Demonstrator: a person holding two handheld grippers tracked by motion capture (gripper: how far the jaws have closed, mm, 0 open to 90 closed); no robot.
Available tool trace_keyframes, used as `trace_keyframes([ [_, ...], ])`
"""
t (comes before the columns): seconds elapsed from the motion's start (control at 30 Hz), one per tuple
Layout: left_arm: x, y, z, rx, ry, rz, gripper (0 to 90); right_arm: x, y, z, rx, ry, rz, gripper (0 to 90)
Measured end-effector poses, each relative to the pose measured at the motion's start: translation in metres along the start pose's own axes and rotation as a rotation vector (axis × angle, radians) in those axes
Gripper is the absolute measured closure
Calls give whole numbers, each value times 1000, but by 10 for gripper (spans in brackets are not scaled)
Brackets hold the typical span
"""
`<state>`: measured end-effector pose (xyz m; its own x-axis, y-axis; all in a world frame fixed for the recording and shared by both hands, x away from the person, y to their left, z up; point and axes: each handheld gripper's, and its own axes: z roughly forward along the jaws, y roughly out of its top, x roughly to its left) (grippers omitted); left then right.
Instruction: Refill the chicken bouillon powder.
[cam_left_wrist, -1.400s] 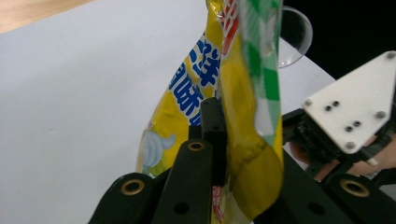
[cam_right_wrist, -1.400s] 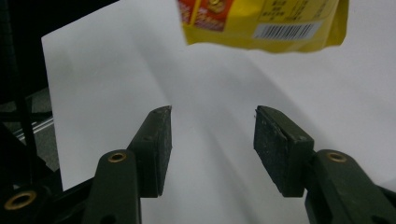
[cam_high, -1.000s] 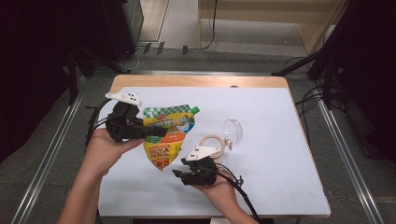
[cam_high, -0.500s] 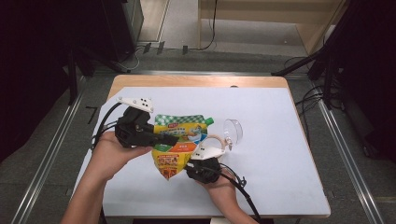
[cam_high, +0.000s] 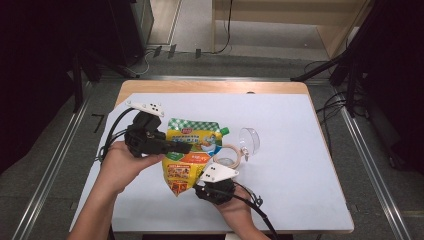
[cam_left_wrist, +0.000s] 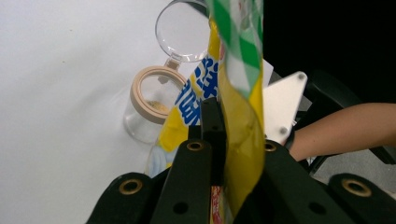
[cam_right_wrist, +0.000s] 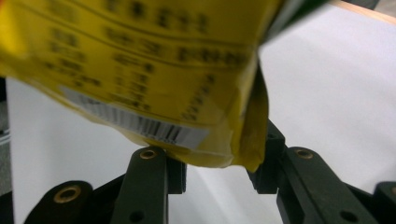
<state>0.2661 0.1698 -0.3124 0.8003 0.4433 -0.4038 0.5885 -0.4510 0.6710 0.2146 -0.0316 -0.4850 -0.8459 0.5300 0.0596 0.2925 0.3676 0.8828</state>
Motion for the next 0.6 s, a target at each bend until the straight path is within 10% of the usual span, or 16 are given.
trace_keyframes([
  [0.6, 4, -2, 31, 39, 63, -14, 819, 26, 7, 0, 31, 77, -65, 643],
])
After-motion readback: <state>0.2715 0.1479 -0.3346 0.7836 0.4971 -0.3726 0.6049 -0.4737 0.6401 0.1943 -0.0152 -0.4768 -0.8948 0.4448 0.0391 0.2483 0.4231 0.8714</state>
